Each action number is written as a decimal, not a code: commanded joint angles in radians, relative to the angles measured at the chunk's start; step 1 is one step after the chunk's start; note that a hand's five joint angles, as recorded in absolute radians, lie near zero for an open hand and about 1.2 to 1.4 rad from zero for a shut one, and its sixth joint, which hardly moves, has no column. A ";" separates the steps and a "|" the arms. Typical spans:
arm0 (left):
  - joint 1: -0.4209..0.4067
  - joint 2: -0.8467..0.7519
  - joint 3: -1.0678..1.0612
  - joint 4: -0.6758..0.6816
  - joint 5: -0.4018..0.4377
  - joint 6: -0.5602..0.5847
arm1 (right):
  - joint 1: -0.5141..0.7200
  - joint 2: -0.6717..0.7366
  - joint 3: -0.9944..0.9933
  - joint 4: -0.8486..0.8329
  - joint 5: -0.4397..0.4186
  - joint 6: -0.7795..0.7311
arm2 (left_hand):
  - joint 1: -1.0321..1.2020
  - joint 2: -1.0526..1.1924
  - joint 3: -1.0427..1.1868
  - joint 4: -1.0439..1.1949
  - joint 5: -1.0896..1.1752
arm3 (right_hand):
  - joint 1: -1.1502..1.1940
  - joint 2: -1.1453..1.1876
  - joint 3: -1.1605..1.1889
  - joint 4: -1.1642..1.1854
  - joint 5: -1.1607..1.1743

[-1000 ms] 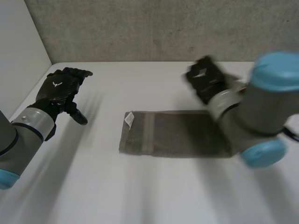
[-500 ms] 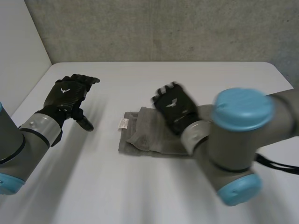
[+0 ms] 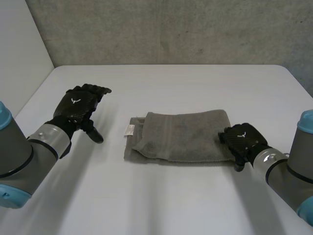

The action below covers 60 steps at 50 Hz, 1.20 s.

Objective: Fold the towel.

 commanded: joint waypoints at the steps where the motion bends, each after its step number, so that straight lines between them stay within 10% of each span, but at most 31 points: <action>1: -0.002 -0.005 -0.003 0.002 0.000 0.000 | -0.001 0.034 -0.007 -0.027 0.005 0.001 | -0.071 -0.062 -0.049 -0.066 -0.200 | 0.279 0.276 0.276 0.273 0.265; 7: -0.002 -0.005 -0.003 0.002 0.000 0.000 | -0.004 0.037 -0.007 -0.053 0.016 0.000 | -0.071 -0.062 -0.049 -0.066 -0.200 | 0.477 0.473 0.474 0.470 0.463; 9: -0.002 -0.003 -0.003 0.002 -0.002 0.000 | -0.004 0.037 -0.012 -0.068 0.022 -0.008 | -0.071 -0.062 -0.049 -0.066 -0.200 | 0.881 0.878 0.878 0.875 0.867; 19: -0.012 0.012 0.004 0.000 -0.003 0.000 | 0.025 -0.037 -0.085 -0.071 0.048 -0.043 | -0.074 -0.065 -0.051 -0.069 -0.203 | 0.884 0.881 0.881 0.877 0.870; 40: -0.025 0.055 0.112 -0.003 -0.118 -0.133 | 0.611 0.314 -0.536 0.068 0.045 -0.346 | -0.080 -0.071 -0.057 -0.074 -0.209 | 0.884 0.881 0.881 0.877 0.870; 42: -0.025 0.052 0.125 -0.004 -0.124 -0.164 | 0.614 0.333 -0.536 0.067 0.054 -0.353 | -0.080 -0.071 -0.057 -0.074 -0.209 | 0.859 0.855 0.855 0.852 0.844; 44: -0.028 0.041 0.151 -0.011 -0.126 -0.216 | 0.611 0.324 -0.533 0.061 0.088 -0.320 | -0.074 -0.065 -0.051 -0.069 -0.203 | 0.180 0.177 0.177 0.174 0.166; 50: -0.055 0.001 0.180 -0.014 -0.126 -0.258 | 0.591 0.208 -0.498 0.050 0.129 -0.105 | -0.068 -0.059 -0.046 -0.063 -0.197 | 0.098 0.095 0.095 0.092 0.084; 52: -0.092 -0.026 0.203 -0.018 -0.127 -0.264 | 0.524 0.099 -0.441 0.048 0.126 0.106 | -0.065 -0.056 -0.043 -0.060 -0.194 | -0.338 -0.341 -0.341 -0.344 -0.352; 60: -0.196 -0.137 0.275 -0.041 -0.163 -0.264 | 0.347 -0.025 -0.363 0.065 0.120 0.372 | -0.051 -0.041 -0.028 -0.045 -0.180 | -0.338 -0.341 -0.341 -0.344 -0.352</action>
